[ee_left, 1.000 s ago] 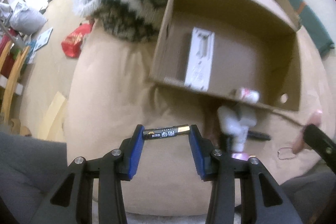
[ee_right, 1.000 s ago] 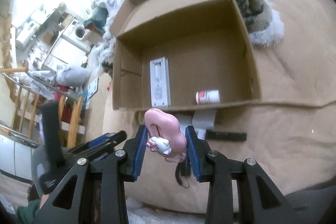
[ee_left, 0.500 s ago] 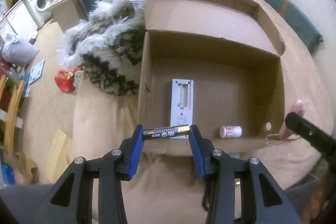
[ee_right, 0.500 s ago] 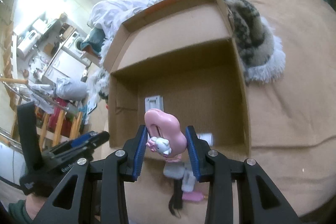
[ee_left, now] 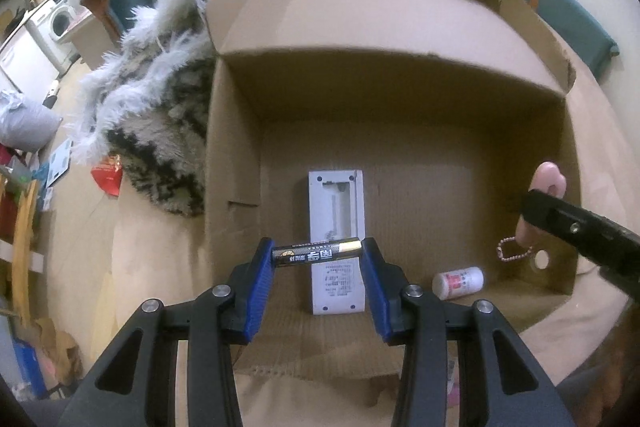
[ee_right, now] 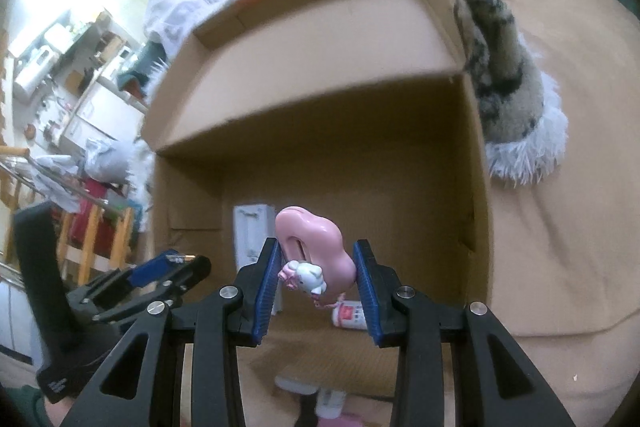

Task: Organize rigid objects
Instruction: 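Carry the battery with the left tool while the right tool carries the keychain into the box, then release the battery beside the charger with the left tool while the right tool releases the keychain beside the bottle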

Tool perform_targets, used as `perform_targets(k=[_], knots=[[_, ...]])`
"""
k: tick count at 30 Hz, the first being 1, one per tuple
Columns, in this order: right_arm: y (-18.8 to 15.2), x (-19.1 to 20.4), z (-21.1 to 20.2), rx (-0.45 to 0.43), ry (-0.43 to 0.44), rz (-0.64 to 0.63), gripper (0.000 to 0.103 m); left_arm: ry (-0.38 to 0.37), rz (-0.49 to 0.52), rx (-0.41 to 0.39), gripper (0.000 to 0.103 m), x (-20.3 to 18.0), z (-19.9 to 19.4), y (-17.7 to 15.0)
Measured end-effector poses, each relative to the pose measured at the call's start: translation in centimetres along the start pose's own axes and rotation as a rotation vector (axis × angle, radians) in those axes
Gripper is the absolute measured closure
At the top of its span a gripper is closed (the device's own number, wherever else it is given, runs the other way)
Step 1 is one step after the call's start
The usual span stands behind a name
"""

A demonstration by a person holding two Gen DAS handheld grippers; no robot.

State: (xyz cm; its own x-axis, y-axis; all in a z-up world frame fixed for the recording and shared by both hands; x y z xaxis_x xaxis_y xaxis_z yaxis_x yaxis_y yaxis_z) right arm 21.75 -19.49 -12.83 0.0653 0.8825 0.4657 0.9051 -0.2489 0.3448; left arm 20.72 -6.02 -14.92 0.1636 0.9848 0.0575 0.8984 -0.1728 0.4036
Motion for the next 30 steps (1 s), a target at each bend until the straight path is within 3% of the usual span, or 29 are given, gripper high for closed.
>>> perform_targets(k=[16,30], knots=[[-2.1,-0.4,4.2,0.108,-0.069,-0.024,0.064,-0.006,0.047,0.022,0.063,-1.1,3.3,-1.5],[-2.1,-1.0,5.0,0.120,-0.104,-0.009,0.064,0.011,0.074,0.012,0.063,-2.2,3.6,-1.3]])
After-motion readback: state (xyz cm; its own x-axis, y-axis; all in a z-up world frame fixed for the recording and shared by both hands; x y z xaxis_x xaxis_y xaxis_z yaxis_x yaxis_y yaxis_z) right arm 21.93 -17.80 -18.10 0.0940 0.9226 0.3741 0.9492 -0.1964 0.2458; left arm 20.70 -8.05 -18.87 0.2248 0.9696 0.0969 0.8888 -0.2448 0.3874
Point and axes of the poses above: each gripper's, at about its wrist camera, not at the fingertips, and z roughly the way its jaws point, x to its left, y to its top, the point moved 10 cm from there along z, roughly the way its jaws point, and after that the axes turned 8 degrees about z, right-handed, at the moved point
